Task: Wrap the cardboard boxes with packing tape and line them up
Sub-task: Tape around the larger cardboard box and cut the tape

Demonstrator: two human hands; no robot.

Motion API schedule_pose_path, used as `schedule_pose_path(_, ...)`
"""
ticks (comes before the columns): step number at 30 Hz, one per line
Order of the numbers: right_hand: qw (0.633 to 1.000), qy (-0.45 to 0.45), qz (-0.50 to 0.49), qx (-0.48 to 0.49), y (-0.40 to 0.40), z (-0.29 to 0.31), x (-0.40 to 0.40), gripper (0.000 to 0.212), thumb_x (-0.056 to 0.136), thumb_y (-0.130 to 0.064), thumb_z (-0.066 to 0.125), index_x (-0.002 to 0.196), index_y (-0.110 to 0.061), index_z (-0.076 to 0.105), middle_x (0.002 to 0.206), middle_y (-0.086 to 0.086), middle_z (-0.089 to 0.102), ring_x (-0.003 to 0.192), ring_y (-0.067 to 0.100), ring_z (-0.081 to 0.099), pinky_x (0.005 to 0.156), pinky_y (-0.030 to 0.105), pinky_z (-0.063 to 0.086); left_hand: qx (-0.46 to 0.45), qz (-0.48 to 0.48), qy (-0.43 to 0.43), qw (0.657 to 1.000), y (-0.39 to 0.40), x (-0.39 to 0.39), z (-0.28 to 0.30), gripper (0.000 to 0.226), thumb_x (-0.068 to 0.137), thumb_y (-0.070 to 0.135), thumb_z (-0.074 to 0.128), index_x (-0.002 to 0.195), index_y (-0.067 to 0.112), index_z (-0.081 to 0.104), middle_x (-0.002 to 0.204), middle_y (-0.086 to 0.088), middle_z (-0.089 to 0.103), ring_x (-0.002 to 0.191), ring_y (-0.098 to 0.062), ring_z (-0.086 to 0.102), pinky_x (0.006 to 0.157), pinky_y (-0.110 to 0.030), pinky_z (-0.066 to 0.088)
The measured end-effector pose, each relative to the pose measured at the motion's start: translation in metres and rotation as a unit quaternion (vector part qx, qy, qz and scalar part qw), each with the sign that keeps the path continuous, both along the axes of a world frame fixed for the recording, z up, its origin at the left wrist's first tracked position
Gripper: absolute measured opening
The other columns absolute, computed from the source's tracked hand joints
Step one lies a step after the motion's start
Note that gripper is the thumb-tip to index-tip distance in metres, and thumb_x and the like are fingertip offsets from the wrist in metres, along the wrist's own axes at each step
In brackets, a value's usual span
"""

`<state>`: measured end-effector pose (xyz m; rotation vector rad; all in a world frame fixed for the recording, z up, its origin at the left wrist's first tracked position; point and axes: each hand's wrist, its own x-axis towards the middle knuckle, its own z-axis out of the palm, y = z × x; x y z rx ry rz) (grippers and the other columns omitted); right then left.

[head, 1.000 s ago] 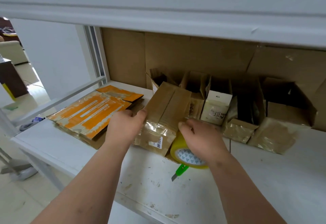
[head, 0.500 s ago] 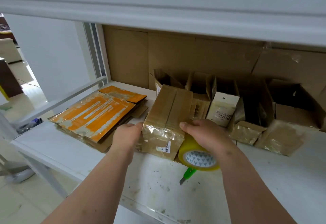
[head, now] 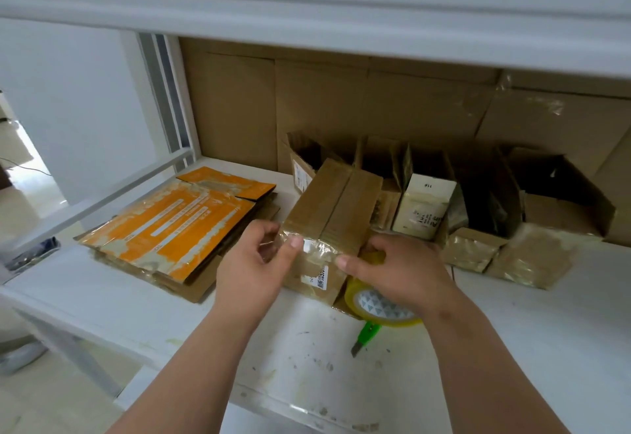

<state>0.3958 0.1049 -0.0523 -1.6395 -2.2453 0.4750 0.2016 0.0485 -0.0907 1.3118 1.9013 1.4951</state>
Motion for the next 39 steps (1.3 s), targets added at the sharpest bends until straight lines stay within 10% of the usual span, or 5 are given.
schedule_pose_path(14,0.994,-0.057,-0.036,0.091,-0.006,-0.015,-0.014,0.058,0.080,-0.083,0.036,0.095,-0.032,0.061,0.086,-0.015,0.060,0.083,0.008,0.056,0.095,0.036,0.035,0.040,0.015,-0.047,0.998,-0.001,-0.012,-0.015,0.019,0.095,0.029,0.062,0.102,0.045,0.070,0.085,0.032,0.070,0.083,0.004,0.067,0.080,-0.039,0.059)
schedule_pose_path(20,0.982,-0.089,-0.068,0.149,-0.011,-0.019,-0.024,0.057,0.083,-0.082,0.032,0.091,-0.031,0.056,0.083,-0.012,0.058,0.083,0.014,0.058,0.088,0.036,0.036,0.028,0.075,0.058,0.995,0.009,-0.005,-0.017,0.032,0.101,0.027,0.054,0.127,0.015,0.066,0.102,0.010,0.069,0.083,0.004,0.053,0.067,0.006,0.031)
schedule_pose_path(28,0.994,-0.068,-0.046,0.073,-0.005,-0.020,-0.018,0.055,0.088,-0.073,0.025,0.096,-0.030,0.059,0.091,-0.011,0.060,0.090,0.013,0.058,0.089,0.037,0.030,0.020,0.089,0.098,0.991,0.008,0.001,-0.019,0.037,0.103,0.026,0.048,0.137,0.013,0.058,0.098,-0.008,0.075,0.066,-0.010,0.055,0.069,-0.023,0.039)
schedule_pose_path(34,0.986,-0.093,-0.074,0.118,-0.010,-0.020,-0.028,0.052,0.092,-0.072,0.029,0.092,-0.029,0.058,0.084,-0.010,0.058,0.081,0.013,0.056,0.082,0.034,0.033,-0.047,-0.009,0.130,0.990,0.008,0.007,-0.021,0.077,0.099,0.051,0.041,0.159,0.015,0.007,0.129,-0.002,0.059,0.110,-0.011,0.053,0.085,-0.028,0.042)
schedule_pose_path(39,0.997,-0.060,-0.025,0.047,-0.016,-0.007,-0.026,0.032,0.098,-0.042,0.040,0.118,-0.032,0.062,0.116,-0.003,0.061,0.107,0.017,0.056,0.094,0.034,0.038,-0.093,-0.066,0.111,0.987,0.012,0.009,-0.018,0.117,0.077,0.075,0.047,0.154,0.017,-0.020,0.166,-0.003,0.007,0.150,-0.019,0.011,0.117,-0.035,0.020)
